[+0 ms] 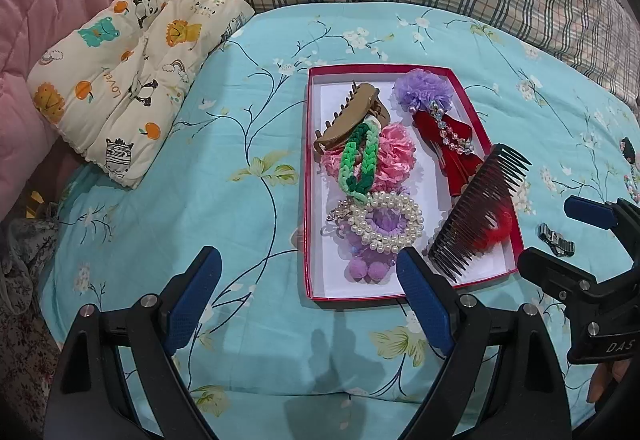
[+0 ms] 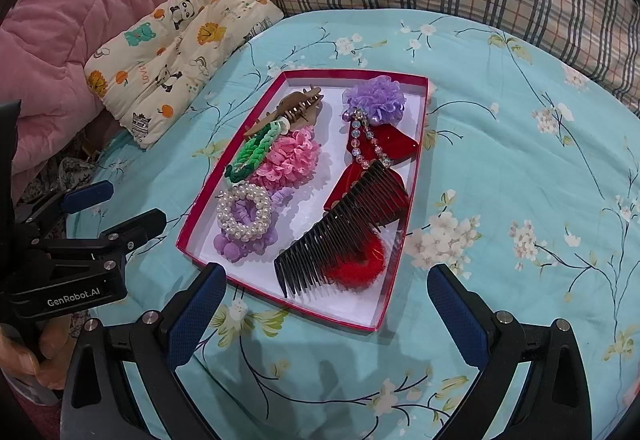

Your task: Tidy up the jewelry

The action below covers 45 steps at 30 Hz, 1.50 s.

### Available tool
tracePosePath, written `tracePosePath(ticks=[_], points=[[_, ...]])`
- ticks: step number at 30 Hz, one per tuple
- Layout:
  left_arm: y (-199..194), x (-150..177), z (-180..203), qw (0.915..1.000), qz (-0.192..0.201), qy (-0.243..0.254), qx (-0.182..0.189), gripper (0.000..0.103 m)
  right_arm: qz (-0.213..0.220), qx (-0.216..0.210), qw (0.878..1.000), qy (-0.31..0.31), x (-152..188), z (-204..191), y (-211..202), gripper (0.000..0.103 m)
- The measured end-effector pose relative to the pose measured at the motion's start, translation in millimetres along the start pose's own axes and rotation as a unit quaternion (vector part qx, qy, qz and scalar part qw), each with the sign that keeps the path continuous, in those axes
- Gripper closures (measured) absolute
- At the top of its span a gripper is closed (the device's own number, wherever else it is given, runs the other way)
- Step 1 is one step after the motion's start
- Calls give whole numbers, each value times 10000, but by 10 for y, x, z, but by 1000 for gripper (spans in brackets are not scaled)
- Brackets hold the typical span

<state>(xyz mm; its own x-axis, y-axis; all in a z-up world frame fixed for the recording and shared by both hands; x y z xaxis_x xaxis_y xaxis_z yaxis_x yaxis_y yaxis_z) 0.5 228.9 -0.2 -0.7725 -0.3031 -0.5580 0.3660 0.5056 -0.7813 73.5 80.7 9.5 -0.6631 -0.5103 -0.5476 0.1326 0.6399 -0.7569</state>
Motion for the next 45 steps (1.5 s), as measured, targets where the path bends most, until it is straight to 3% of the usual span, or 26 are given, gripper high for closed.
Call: tracePosePath(ticks=[45], points=[[53, 22, -2, 10000, -86, -27, 26, 13, 8, -40, 10000, 89, 28, 10, 6, 1]])
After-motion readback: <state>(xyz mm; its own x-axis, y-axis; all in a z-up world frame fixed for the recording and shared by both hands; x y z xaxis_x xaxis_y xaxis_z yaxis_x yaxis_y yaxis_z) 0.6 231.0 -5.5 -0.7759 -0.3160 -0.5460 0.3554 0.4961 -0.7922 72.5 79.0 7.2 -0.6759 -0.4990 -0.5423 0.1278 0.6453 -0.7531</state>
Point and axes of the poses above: each gripper's, at about its wrist camera, not at the fingertips, and y roughly the way its jaws point, z to its right, x to its underside, the point moved 2 cm from there along y, roughly the way its jaws point, and after that the axes turned 10 degrees about -x, right-handed, at the moved point
